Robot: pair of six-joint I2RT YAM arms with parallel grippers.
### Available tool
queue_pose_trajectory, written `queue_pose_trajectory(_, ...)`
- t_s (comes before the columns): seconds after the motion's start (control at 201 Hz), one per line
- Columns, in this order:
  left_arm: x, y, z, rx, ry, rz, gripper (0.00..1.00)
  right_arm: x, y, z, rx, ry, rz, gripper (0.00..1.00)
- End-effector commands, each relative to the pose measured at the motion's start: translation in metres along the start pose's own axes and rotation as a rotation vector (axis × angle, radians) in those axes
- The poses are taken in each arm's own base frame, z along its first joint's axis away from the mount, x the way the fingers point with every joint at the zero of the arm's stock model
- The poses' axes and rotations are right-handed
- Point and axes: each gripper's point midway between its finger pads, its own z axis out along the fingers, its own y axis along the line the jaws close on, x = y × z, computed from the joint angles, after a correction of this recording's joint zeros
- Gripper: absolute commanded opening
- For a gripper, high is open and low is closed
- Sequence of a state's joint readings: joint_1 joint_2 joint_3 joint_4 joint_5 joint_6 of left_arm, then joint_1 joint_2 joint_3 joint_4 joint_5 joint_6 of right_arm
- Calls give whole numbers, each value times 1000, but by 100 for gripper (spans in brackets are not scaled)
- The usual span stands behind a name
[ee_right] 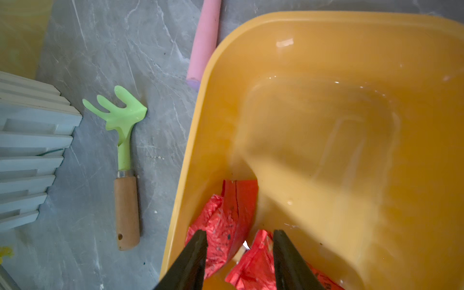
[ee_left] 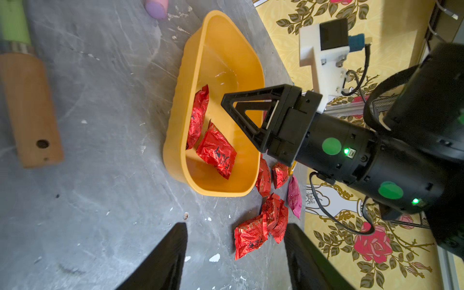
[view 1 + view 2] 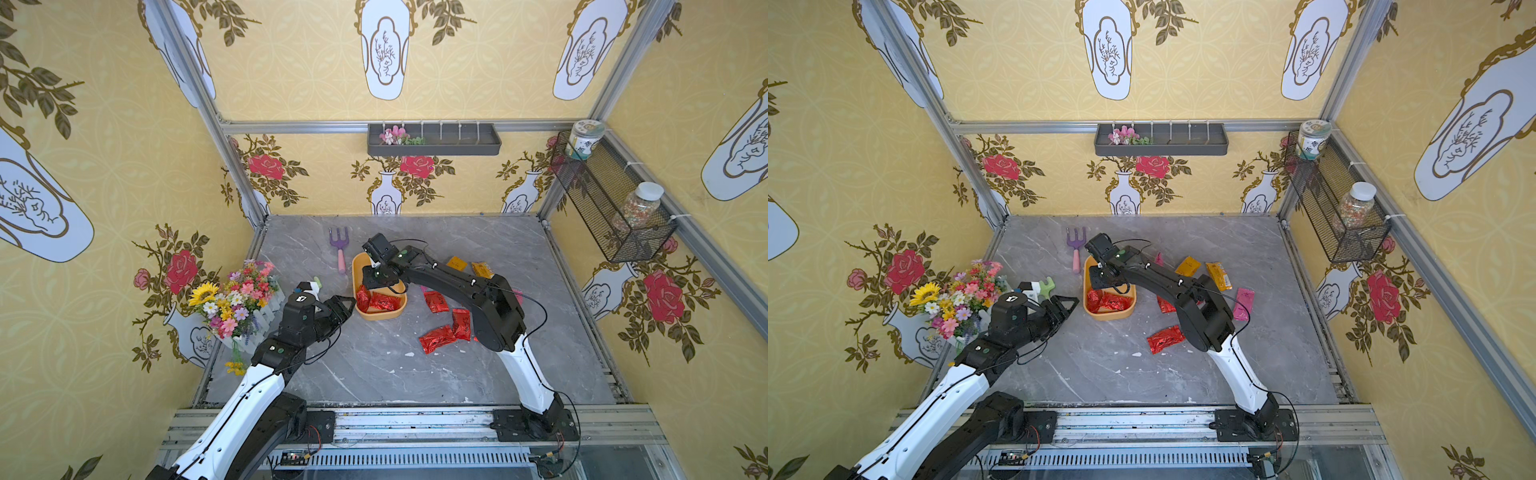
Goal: Take the tea bags out of the storage box
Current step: Pick up the tea bag from the storage box.
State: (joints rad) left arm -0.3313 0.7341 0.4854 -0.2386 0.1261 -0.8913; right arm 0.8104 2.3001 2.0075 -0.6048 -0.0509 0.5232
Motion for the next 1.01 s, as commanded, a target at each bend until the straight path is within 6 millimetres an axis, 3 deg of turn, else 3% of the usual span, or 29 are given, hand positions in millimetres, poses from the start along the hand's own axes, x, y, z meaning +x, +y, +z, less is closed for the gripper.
queue_pose_trajectory(0.0, 1, 8, -3, -21, -9, -9, 68, -7, 7, 5, -14, -19, 28, 48)
queue_pose_trajectory(0.468, 5, 15, -8, -21, -8, -17, 68, -8, 6, 26, 26, -19, 51, 48)
queue_pose_trajectory(0.573, 6, 16, -7, -21, -3, -18, 68, -1, 2, 34, 36, 6, 53, 48)
queue_pose_trajectory(0.608, 7, 16, -7, -19, -1, -16, 68, -9, 8, 31, 23, -14, 52, 47)
queue_pose_trajectory(0.896, 6, 16, -6, -19, -1, -18, 68, -4, 8, 34, 22, -8, 53, 38)
queue_pose_trajectory(0.916, 6, 15, -6, -18, -1, -18, 68, 4, 3, 39, 33, 11, 53, 38)
queue_pose_trajectory(1.006, 6, 15, -4, -16, 2, -21, 68, 6, 2, 36, 33, 9, 55, 36)
